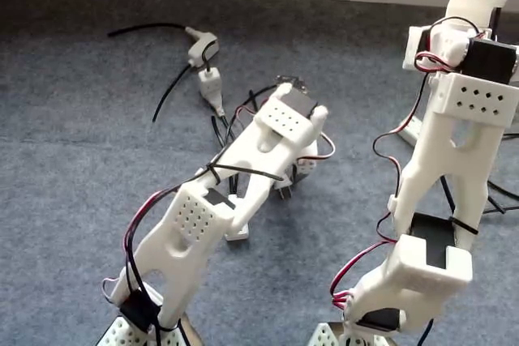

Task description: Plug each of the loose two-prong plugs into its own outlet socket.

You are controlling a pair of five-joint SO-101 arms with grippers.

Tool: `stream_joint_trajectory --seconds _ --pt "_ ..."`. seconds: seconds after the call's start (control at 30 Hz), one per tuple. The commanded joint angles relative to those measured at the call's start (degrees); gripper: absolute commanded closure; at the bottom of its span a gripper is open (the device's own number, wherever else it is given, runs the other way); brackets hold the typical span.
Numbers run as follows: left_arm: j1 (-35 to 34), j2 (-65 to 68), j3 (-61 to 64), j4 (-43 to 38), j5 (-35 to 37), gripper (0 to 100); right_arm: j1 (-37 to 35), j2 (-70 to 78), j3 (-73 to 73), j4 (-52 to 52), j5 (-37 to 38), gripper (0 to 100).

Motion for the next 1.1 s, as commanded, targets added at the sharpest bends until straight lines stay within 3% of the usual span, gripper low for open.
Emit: stream_joint_trajectory --seconds 0.0,0.27,1.07 --pt "1.2 -0.4 -6.1 -0.8 -0.4 84 0.5 -1.0 -2.6 -1.0 -0.2 91.9" --pt "5.5 -0.3 -5.8 4.2 -0.5 84 0.5 -1.0 -2.7 -1.0 -0.2 91.9" --pt "2.9 -0.2 -7.2 3.5 -0.7 84 0.5 -1.0 -2.7 -1.0 -0.2 91.9"
